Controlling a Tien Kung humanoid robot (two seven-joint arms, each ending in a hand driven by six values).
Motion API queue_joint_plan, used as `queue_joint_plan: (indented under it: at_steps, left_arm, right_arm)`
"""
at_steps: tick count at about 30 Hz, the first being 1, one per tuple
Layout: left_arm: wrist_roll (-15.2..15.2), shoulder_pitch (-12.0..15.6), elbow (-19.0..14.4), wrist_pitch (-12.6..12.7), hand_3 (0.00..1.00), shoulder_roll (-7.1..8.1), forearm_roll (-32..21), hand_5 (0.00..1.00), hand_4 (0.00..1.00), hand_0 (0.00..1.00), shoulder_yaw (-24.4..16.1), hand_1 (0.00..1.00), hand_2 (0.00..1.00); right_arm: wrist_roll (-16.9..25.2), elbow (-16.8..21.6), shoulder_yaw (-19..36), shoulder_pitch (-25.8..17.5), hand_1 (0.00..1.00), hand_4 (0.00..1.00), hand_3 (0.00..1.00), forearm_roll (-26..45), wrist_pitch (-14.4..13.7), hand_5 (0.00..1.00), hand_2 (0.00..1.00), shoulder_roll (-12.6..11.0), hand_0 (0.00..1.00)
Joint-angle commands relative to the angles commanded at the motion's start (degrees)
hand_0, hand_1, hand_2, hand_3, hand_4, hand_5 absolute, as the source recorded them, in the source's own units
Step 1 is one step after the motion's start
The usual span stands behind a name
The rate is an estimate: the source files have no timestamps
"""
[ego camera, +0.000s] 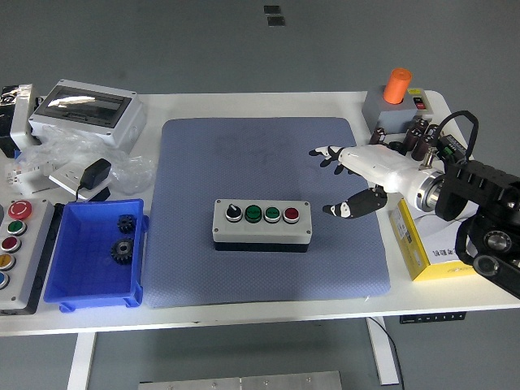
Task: Pick up the button,place it on the desk,press the button,press the button
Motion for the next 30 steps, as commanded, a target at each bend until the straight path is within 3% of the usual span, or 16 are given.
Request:
queue_joint_plan:
  at_steps: [2,3,13,20,30]
  left_arm:
    - [0.1,0.0,0.0,-0.7,0.630,0.02,0.6,0.187,0.613,0.631,0.0,0.630,0.553]
    - [0.2,-0.1,0.0,-0.9,0.629,0.02,0.7,0.187,0.612,0.631,0.0,0.629,0.553]
    - [0.3,0.1,0.0,-0.2,0.630,0.05,1.2,0.187,0.612,0.631,-0.7,0.630,0.553]
    - [0.4,0.2,0.0,0.1,0.630,-0.02,1.2,0.188,0.613,0.633,-0.8,0.631,0.554]
    - [0.3,0.1,0.0,0.3,0.630,0.08,1.1,0.185,0.613,0.631,-0.8,0.631,0.554]
  right_arm:
    - [-1.6,0.0,-1.3,0.9,0.473,0.483,0.799,-2.2,2.1,0.118,0.426,0.5,0.273]
    - [-2.1,0.0,-1.9,1.3,0.487,0.301,0.792,-3.0,2.5,0.002,0.393,0.7,0.299]
    - [-3.2,0.0,-8.8,4.2,0.443,0.286,0.794,-4.0,2.3,0.002,0.339,4.2,0.263]
    - [-3.2,-0.3,-9.9,3.6,0.432,0.272,0.796,-3.5,2.0,0.002,0.310,5.7,0.246]
    - [-3.6,-4.2,-10.9,3.4,0.409,0.245,0.795,-3.2,1.7,0.002,0.293,7.4,0.222]
